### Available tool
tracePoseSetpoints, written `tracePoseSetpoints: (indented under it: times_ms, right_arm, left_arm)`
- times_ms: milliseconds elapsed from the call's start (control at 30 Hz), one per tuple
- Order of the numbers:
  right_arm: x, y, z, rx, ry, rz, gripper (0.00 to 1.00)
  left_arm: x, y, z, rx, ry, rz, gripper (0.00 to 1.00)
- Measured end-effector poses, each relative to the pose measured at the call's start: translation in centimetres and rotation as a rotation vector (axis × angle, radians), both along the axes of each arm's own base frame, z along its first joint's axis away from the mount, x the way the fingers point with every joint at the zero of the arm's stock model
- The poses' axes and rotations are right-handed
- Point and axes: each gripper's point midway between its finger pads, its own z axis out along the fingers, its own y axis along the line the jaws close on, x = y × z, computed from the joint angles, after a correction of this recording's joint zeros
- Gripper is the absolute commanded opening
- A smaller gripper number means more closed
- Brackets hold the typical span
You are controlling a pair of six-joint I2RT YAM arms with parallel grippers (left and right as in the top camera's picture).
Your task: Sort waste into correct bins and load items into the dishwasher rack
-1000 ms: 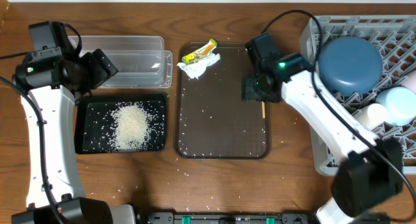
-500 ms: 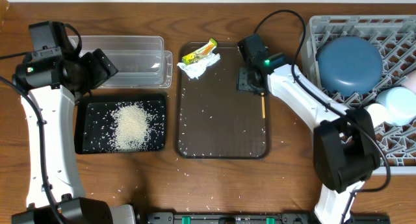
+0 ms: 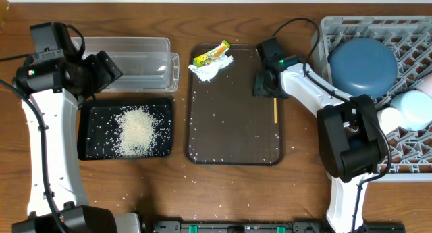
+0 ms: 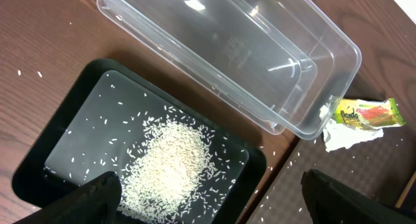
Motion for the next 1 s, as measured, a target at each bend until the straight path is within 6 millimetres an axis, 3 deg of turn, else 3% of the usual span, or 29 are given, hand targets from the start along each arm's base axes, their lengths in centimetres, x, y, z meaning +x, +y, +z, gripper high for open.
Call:
tracePoseSetpoints:
  times_ms: [367,567,733,833,1000]
  right_arm:
    - [-0.2,0.0,-0.2,-0.03,-0.002,-0.006,0.01]
    - [-1.2,0.4,-0.2,-0.011,0.047,-0.014,0.01]
    - [-3.7,-0.6,0.6,-0.005,0.155,-0.025,0.01]
    - [-3.5,-2.6,3.7,0.017,0.147,-0.051,0.01]
    - [-1.5,-7.0,13.8,0.074,-0.067,-0.046,0.01]
  left_arm:
    - [0.0,0.0,0.0,0.0,0.0,0.0,0.92]
    - [0.0,0.0,0.0,0.0,0.0,0.0,0.92]
    - [0.0,0.0,0.0,0.0,0.0,0.0,0.92]
    - [0.0,0.0,0.0,0.0,0.0,0.0,0.92]
    - [0.0,0.0,0.0,0.0,0.0,0.0,0.92]
